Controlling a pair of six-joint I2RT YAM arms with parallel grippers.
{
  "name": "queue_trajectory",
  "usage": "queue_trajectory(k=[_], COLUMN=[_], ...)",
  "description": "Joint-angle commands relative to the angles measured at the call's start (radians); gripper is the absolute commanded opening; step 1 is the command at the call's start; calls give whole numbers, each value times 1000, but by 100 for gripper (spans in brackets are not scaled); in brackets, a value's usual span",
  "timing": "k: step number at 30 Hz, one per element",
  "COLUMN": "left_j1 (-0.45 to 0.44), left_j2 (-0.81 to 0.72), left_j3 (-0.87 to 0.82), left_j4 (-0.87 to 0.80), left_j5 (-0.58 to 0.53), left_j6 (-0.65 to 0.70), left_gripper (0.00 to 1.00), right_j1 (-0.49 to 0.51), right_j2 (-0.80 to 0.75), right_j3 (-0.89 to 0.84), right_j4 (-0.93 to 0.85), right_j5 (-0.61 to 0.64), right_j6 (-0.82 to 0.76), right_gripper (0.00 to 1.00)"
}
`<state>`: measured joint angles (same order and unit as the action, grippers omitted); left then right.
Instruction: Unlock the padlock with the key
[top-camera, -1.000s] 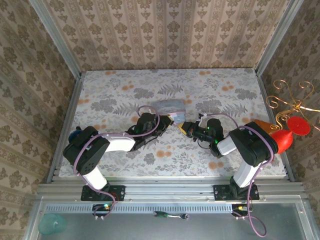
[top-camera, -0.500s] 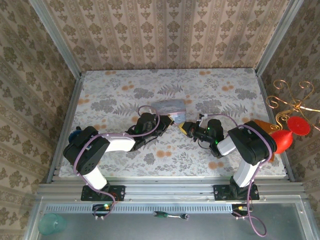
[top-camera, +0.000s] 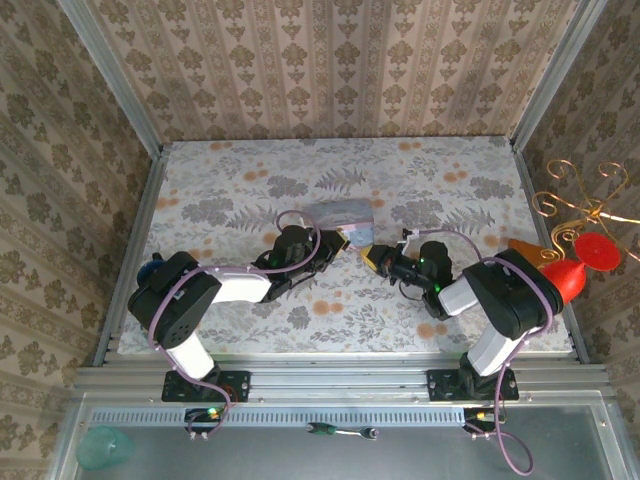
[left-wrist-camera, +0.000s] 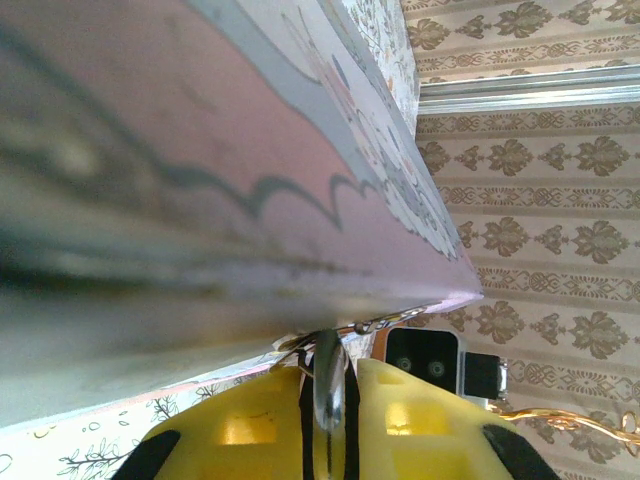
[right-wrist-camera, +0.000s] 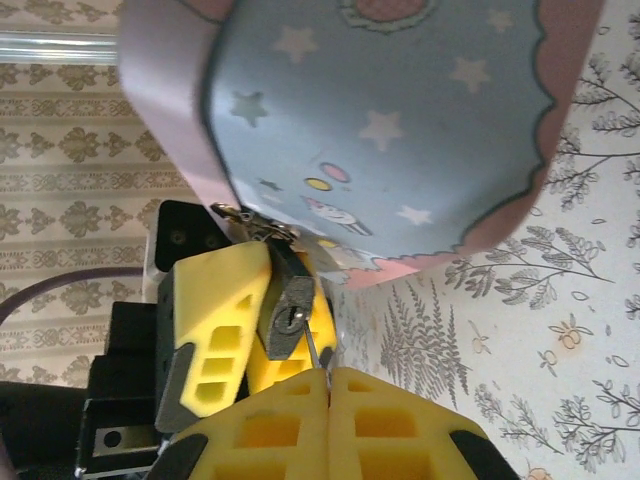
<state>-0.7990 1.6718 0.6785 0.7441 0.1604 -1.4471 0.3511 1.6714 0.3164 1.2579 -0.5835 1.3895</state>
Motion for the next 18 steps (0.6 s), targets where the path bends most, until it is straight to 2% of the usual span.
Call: queue_trajectory(k=[1,18], left_j1=[-5,-1], left_j2=[3,11], left_j3=[32,33], left_j4=[66,83], left_j5=[26,45], left_j6=[-3,-5], left_gripper=[0,0], right_j1=[-6,-9], right_j2=[-27,-4], right_j3=[-15,14], right_j4=[25,27], right_j5=[3,-10], right_j6=[-24,-10], right_gripper=[0,0])
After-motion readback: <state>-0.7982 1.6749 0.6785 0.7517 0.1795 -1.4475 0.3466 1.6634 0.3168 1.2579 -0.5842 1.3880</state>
